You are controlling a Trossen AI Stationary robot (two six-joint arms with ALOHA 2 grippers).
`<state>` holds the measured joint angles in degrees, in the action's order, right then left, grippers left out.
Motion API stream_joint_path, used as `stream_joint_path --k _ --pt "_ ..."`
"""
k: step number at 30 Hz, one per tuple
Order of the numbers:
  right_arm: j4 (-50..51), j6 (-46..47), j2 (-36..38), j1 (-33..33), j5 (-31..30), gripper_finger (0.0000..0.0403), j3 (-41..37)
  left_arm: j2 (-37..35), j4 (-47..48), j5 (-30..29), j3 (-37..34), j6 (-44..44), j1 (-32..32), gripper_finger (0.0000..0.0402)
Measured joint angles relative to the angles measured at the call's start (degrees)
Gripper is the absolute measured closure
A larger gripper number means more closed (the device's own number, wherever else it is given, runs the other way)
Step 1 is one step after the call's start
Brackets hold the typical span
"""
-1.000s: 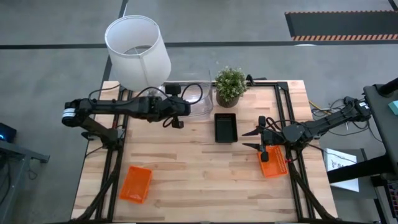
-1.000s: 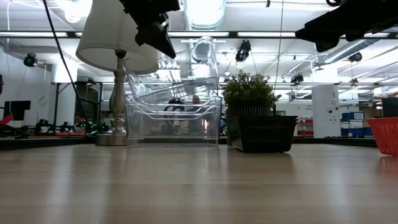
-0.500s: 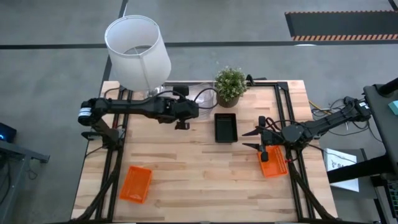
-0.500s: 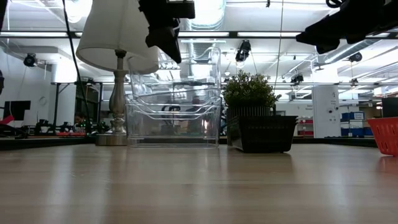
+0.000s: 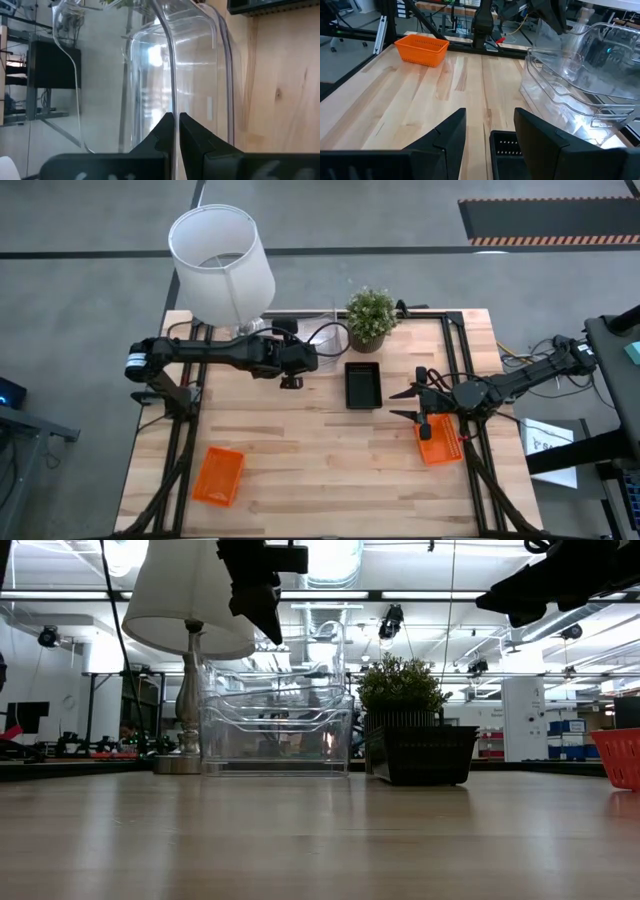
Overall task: Stack baskets by color
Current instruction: Stack the bottom transparent bin on the top transparent bins
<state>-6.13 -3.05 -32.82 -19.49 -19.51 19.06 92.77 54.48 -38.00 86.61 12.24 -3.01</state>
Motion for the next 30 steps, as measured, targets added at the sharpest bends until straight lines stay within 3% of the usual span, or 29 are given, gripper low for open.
stream_joint_path --k 30 --pt "-0.1 0.1 0.0 0.0 0.0 0.0243 0.0 -0.1 -4.1 0.2 -3.5 -1.1 -0.4 0.0401"
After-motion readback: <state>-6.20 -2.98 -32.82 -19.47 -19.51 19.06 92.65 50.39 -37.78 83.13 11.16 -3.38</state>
